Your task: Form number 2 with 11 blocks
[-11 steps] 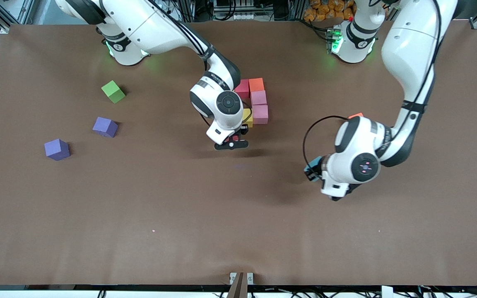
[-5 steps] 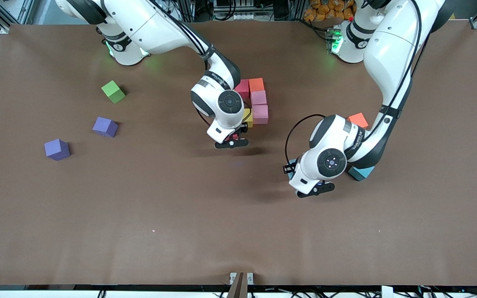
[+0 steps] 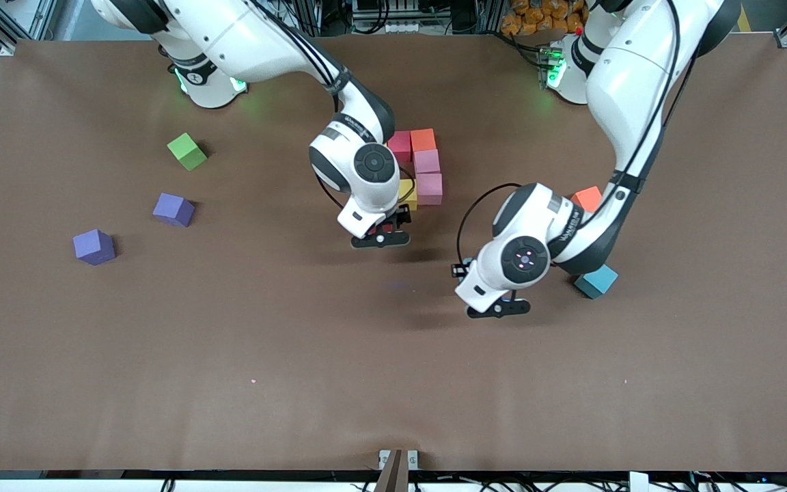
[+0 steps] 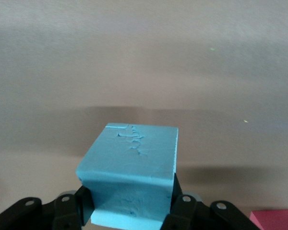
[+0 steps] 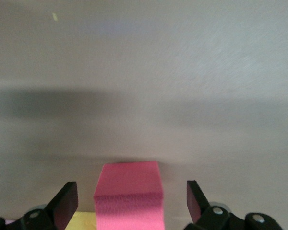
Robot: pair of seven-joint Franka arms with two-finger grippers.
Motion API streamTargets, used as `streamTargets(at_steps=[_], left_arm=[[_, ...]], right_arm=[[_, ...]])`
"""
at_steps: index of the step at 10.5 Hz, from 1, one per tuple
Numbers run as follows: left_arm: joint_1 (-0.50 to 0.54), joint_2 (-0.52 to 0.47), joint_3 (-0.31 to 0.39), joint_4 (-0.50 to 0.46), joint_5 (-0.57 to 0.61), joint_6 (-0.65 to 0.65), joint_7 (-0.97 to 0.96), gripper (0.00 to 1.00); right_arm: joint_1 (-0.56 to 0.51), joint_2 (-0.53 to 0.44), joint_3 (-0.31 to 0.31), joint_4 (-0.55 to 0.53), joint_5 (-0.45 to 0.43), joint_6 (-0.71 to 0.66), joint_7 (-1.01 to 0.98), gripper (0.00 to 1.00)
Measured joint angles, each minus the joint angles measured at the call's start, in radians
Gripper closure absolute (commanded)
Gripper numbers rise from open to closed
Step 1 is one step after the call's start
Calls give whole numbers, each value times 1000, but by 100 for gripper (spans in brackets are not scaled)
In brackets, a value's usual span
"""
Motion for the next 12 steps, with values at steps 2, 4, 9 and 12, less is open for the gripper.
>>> streamTargets(at_steps=[2, 4, 9, 12], left_arm=[[-51, 5, 25, 19, 1, 0, 10, 100], [-121, 28, 61, 56, 1, 1, 12, 100], [-363, 95, 229, 177, -115, 2, 7, 100], [-526, 149, 415, 242, -251, 1, 7, 100]], right_arm=[[-57, -82, -2, 2, 1, -90, 6, 0], [-158, -137, -4, 0, 2, -194, 6, 0], [-518, -140, -13, -41, 1, -298, -202, 0], [-683, -159, -13, -51, 1, -350, -507, 0]])
